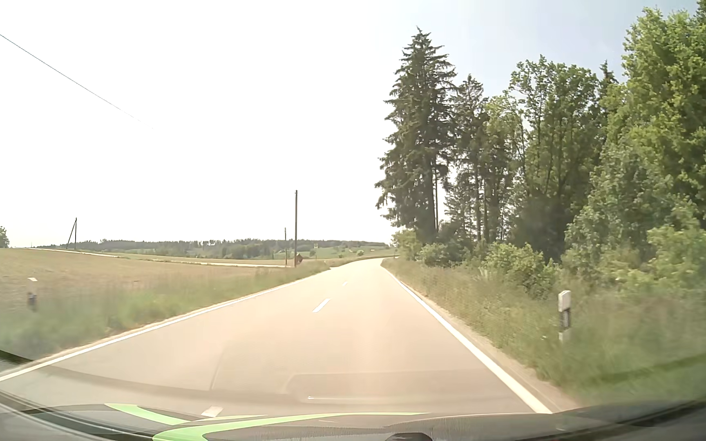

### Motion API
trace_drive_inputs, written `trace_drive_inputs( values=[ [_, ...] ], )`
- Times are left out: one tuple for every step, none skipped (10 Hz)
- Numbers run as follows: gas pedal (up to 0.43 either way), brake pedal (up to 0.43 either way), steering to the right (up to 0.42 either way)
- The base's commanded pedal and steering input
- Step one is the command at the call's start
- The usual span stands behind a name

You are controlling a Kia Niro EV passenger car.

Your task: Follow the waypoints while adhering to traffic rules and regulations

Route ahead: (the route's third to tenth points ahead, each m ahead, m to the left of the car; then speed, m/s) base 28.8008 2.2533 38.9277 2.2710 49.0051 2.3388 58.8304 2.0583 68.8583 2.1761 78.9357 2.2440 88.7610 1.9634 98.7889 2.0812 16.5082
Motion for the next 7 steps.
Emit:
trace_drive_inputs(
  values=[
    [0.209, 0.000, 0.004],
    [0.209, 0.000, 0.004],
    [0.209, 0.000, 0.004],
    [0.209, 0.000, 0.003],
    [0.197, 0.000, 0.003],
    [0.157, 0.000, 0.001],
    [0.157, 0.000, 0.000]
  ],
)
